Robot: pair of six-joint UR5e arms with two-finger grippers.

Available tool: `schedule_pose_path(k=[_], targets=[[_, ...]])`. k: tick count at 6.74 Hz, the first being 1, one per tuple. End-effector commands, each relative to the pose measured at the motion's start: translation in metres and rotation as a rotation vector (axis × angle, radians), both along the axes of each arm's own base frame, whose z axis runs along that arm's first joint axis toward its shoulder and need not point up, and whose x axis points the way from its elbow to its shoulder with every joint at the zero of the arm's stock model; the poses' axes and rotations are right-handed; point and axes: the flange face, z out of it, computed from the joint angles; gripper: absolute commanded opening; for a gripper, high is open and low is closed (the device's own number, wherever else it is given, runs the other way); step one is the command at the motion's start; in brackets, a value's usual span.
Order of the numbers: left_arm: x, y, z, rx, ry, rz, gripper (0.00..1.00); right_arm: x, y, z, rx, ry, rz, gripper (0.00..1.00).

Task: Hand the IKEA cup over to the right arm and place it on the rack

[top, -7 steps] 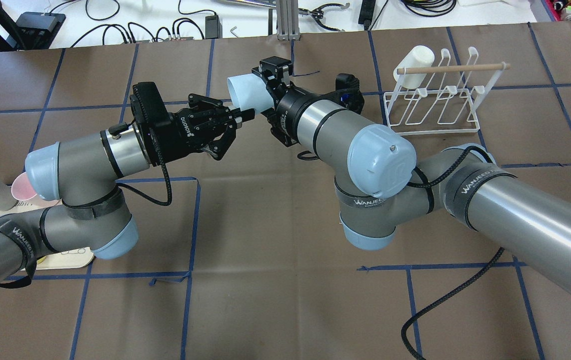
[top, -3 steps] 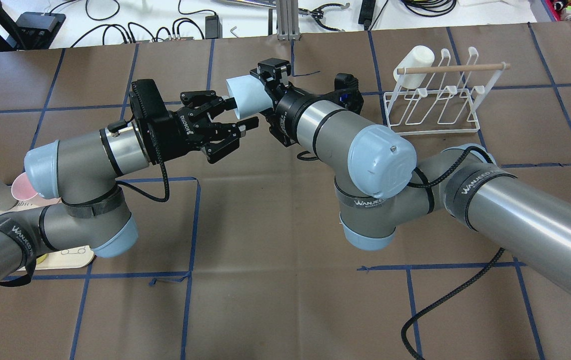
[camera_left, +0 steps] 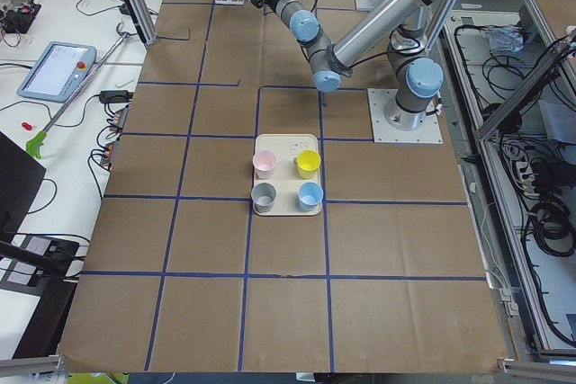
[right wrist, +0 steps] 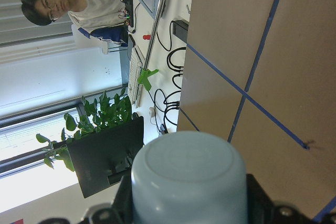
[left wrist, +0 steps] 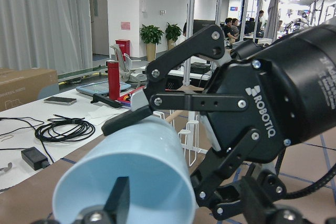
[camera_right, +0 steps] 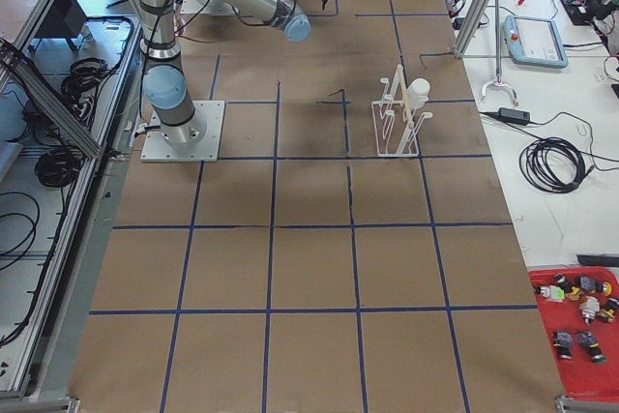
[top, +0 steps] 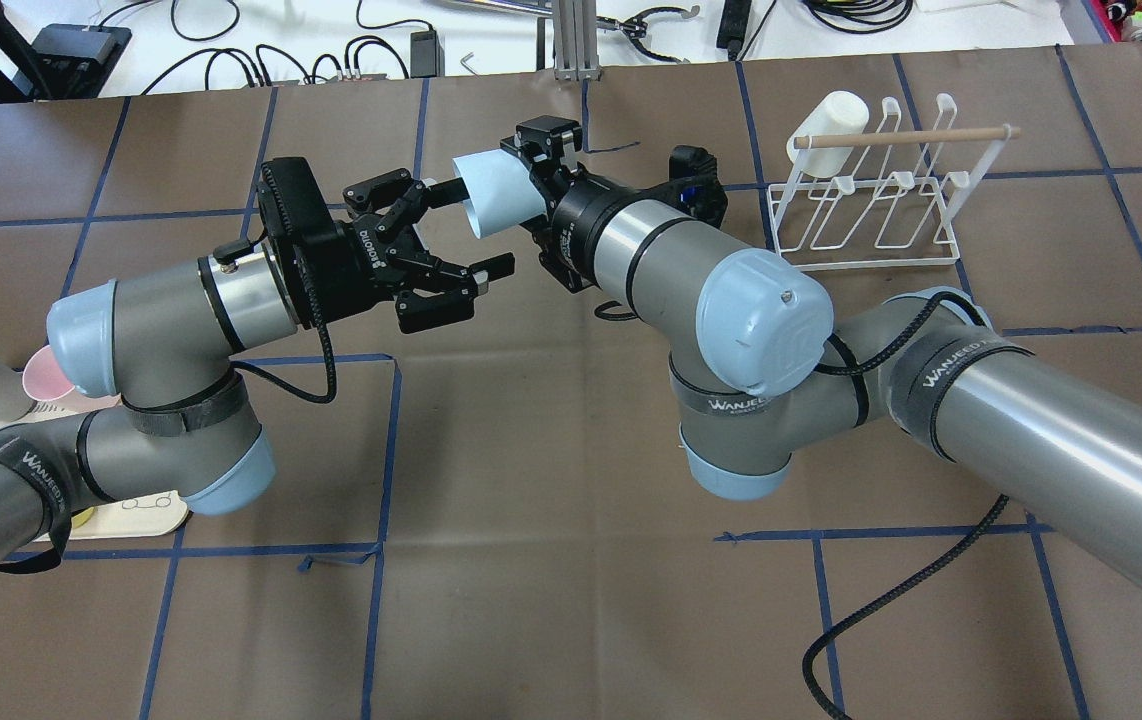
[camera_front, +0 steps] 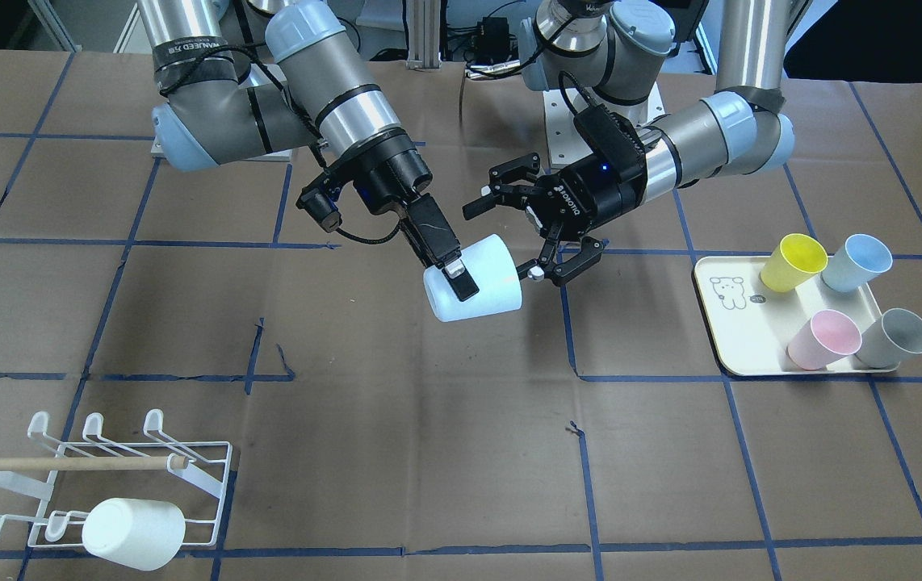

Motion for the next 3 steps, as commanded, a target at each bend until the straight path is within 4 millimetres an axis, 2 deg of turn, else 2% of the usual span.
schedule_pose_path(k=[1, 3], targets=[[0.025, -0.008, -0.002, 0.008, 0.003, 0.05, 0.99, 0.0, 0.0, 0.0, -0.002, 0.001, 0.0, 0.44], [0.079, -0.019, -0.005, 0.016, 0.012, 0.158, 0.99, 0.0, 0.0, 0.0, -0.002, 0.001, 0.002, 0.42]])
